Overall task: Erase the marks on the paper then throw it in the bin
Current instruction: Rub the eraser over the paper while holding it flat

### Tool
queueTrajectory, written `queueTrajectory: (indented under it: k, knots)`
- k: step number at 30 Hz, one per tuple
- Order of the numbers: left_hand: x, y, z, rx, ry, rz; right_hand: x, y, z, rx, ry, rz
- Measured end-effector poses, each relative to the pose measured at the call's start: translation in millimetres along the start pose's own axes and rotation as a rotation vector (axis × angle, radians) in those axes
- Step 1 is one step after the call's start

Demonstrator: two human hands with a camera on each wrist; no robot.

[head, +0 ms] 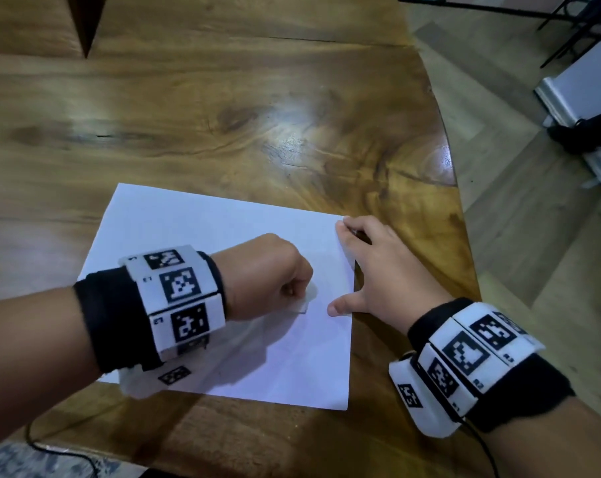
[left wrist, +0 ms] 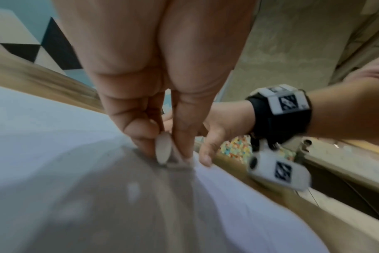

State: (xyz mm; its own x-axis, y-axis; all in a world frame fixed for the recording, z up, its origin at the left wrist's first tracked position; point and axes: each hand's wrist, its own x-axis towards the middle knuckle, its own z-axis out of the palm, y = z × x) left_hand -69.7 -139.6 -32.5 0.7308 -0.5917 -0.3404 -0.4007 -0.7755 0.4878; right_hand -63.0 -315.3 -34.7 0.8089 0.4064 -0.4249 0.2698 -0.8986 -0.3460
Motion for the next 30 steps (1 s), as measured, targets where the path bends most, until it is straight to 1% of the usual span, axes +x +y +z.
queueTrajectory:
  k: [2,5,7,8,9,12,13,14,16,17,18,21,22,23,24,26,27,28,29,30]
  knots:
    - [10,0,-12,-0.018,0.062,-0.062,-1,0,1,0.000,-0.001,-0.002]
    - [40,-2,-32,-0.059,0.242,-0.200,0,0,1,-0.015,0.000,-0.001]
    - [49,1,-34,-0.037,0.301,-0.215,0,0,1,-0.021,0.004,-0.003]
    - [48,3,-31,-0.025,0.293,-0.203,1,0,1,-0.023,0.006,-0.005]
    - [44,5,-25,-0.022,0.256,-0.178,1,0,1,-0.023,0.007,-0.005]
    - [31,9,-12,-0.041,0.084,-0.085,1,0,1,-0.019,0.007,-0.005]
    - [31,8,-13,-0.043,0.078,-0.078,1,0,1,-0.018,0.007,-0.005]
    - [35,7,-17,-0.051,0.108,-0.094,1,0,1,-0.019,0.006,-0.006]
    - [45,6,-25,-0.064,0.230,-0.147,1,-1,1,-0.030,0.005,-0.005]
    - [47,7,-27,-0.061,0.258,-0.158,1,-1,1,-0.033,0.007,-0.003]
    - [45,9,-25,-0.048,0.231,-0.140,1,-1,1,-0.031,0.010,-0.001]
    - [25,12,-7,0.048,0.000,0.009,2,-1,1,-0.028,0.016,-0.008]
    - [21,12,-4,0.066,-0.031,0.028,2,-1,1,-0.030,0.015,-0.007]
    - [22,10,-6,0.058,-0.015,0.021,1,-2,2,-0.030,0.011,-0.004]
    - [27,7,-10,0.035,0.034,-0.011,1,-2,2,-0.030,0.009,-0.003]
    - [42,2,-21,-0.004,0.202,-0.099,0,-2,1,-0.034,0.011,-0.005]
    - [47,2,-25,-0.006,0.269,-0.120,0,-3,1,-0.040,0.011,-0.005]
    - [48,3,-25,-0.005,0.280,-0.118,0,-3,1,-0.044,0.010,-0.004]
    - [43,4,-21,-0.003,0.249,-0.086,0,-3,1,-0.046,0.008,-0.002]
    - [34,5,-14,0.004,0.185,-0.032,0,-3,1,-0.044,0.007,0.002]
